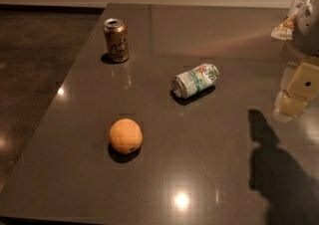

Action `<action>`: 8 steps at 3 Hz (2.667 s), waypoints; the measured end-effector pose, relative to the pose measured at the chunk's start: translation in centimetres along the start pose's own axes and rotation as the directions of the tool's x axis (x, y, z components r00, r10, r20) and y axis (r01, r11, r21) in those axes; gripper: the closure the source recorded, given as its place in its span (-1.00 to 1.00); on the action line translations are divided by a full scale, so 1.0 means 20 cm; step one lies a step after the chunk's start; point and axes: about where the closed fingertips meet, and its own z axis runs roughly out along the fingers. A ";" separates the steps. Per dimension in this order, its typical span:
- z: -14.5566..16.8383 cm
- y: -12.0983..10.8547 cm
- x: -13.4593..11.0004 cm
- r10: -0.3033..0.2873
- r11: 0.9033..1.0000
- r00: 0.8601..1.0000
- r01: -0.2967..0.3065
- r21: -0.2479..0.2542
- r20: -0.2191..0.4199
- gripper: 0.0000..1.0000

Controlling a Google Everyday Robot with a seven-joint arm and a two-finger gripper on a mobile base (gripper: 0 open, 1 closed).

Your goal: Place 7up can upright

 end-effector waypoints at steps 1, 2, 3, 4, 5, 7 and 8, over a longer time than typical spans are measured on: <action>0.00 0.00 0.00 0.000 1.000 1.000 0.000 0.000 0.000 -1.00; 0.04 -0.03 -0.08 -0.038 0.999 0.999 0.038 -0.025 0.013 -1.00; 0.14 -0.12 -0.20 -0.121 0.991 0.992 0.123 -0.043 0.045 -1.00; 0.31 -0.23 -0.31 -0.259 0.961 0.961 0.267 -0.074 0.099 -1.00; 0.45 -0.29 -0.40 -0.407 0.903 0.905 0.419 -0.099 0.121 -1.00; 0.66 -0.29 -0.49 -0.581 0.789 0.803 0.595 -0.149 0.133 -1.00; 0.75 -0.27 -0.50 -0.669 0.707 0.731 0.681 -0.190 0.134 -1.00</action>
Offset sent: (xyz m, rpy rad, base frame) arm 0.0276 0.0337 -0.0131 0.0142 0.0655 0.1155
